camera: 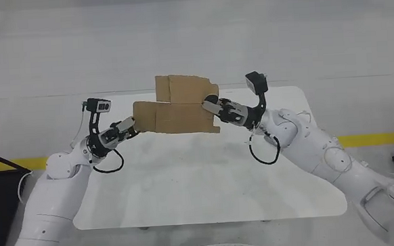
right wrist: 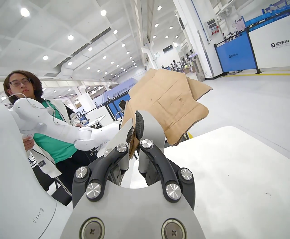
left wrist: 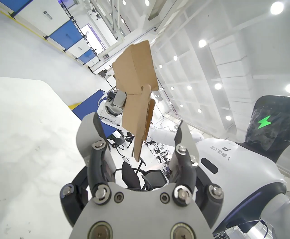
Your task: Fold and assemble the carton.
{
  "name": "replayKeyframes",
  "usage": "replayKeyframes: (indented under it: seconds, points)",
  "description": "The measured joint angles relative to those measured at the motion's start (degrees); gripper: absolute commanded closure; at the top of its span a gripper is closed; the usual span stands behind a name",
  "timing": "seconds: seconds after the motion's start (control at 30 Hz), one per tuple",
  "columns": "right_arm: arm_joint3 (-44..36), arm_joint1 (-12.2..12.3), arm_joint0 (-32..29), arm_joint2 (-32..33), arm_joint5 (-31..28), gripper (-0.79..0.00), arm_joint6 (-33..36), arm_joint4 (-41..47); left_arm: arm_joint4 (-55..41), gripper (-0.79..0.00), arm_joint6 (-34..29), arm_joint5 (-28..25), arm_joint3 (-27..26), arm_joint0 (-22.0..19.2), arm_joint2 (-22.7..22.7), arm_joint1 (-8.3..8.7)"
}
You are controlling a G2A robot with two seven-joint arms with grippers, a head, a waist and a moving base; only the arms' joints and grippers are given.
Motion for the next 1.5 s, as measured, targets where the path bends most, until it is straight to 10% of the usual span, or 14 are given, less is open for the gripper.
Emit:
replayKeyframes:
  seconds: [0.47, 0.6, 0.97, 1.5]
  points:
    - [1.2, 2.4, -2.6, 2.8, 0.0, 0.0, -4.0, -21.5, 25.0, -0.785, 10.5, -8.8, -5.7, 2.4, -12.4, 1.69]
    - [-0.1, 3.3, -3.0, 1.7, 0.0, 0.0, -8.1, -26.1, 28.8, -0.785, 12.2, -8.2, -8.6, 0.9, -8.6, 1.09]
    - [0.3, 4.3, -1.0, -3.3, 0.0, 0.0, -19.7, -34.7, 23.6, -0.785, 5.5, -3.4, 6.1, -11.2, 6.1, -1.4]
    - [3.2, 4.6, 2.6, -8.6, 0.0, 0.0, -27.9, -40.5, 19.3, -0.323, 1.7, -5.1, 7.8, -13.0, 11.9, -2.48]
